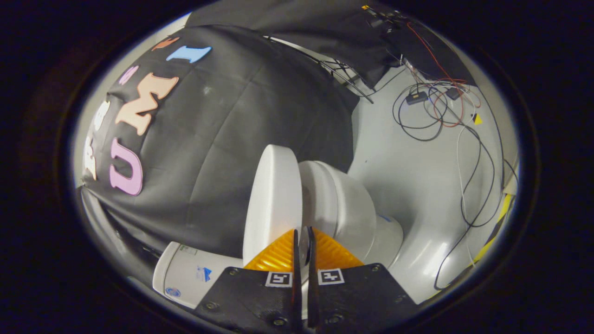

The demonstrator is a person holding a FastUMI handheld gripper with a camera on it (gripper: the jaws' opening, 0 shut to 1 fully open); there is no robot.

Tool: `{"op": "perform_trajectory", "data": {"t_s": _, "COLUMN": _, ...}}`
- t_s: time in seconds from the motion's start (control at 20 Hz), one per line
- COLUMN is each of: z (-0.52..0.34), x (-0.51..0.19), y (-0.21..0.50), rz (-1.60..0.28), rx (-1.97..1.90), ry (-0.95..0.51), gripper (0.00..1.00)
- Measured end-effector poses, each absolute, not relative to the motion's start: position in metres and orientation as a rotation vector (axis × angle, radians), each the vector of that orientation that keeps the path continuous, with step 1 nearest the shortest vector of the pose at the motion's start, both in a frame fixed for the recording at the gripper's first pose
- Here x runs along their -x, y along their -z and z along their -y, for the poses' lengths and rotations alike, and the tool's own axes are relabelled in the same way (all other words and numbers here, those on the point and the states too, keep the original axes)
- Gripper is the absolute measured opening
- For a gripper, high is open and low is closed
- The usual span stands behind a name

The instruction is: Open the toilet lid.

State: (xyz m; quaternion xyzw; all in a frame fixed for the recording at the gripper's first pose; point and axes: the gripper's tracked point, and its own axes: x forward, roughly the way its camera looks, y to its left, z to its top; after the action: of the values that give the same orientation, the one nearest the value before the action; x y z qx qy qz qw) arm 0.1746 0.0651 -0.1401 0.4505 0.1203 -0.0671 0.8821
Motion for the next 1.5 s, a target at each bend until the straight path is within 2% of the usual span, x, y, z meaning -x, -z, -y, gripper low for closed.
{"op": "perform_trajectory", "data": {"t_s": 0.15, "z": -0.065, "x": -0.171, "y": 0.139, "rz": -0.281, "rx": -0.888, "ry": 0.176, "gripper": 0.06}}
{"op": "perform_trajectory", "data": {"t_s": 0.35, "z": -0.081, "x": -0.171, "y": 0.092, "rz": -0.208, "rx": -0.858, "ry": 0.129, "gripper": 0.06}}
{"op": "perform_trajectory", "data": {"t_s": 0.7, "z": -0.097, "x": -0.162, "y": 0.064, "rz": -0.195, "rx": -0.757, "ry": 0.172, "gripper": 0.06}}
{"op": "perform_trajectory", "data": {"t_s": 1.25, "z": -0.118, "x": -0.152, "y": 0.037, "rz": -0.185, "rx": -0.636, "ry": 0.208, "gripper": 0.06}}
{"op": "perform_trajectory", "data": {"t_s": 1.5, "z": -0.127, "x": -0.144, "y": 0.030, "rz": -0.209, "rx": -0.470, "ry": 0.278, "gripper": 0.06}}
